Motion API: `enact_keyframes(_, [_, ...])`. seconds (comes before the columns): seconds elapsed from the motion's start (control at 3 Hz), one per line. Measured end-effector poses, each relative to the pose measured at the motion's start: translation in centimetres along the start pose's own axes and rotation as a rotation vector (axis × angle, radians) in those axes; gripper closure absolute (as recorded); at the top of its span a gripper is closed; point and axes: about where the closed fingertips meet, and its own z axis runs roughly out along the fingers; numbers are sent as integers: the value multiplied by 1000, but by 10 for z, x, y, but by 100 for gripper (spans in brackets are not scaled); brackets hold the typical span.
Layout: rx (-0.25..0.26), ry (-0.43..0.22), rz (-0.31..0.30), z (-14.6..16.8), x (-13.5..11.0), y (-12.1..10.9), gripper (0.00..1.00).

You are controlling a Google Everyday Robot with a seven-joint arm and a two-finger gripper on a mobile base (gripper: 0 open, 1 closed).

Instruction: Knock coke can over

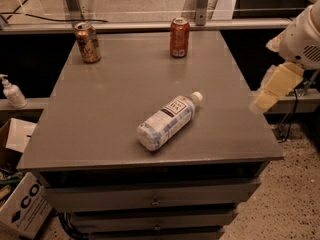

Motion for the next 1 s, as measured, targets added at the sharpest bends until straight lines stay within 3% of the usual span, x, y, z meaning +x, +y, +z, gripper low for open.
enact_keyframes(0.67, [63, -238, 110, 48, -41, -68, 0])
enact_keyframes(1.0, [64, -255, 106, 58, -47, -77, 0])
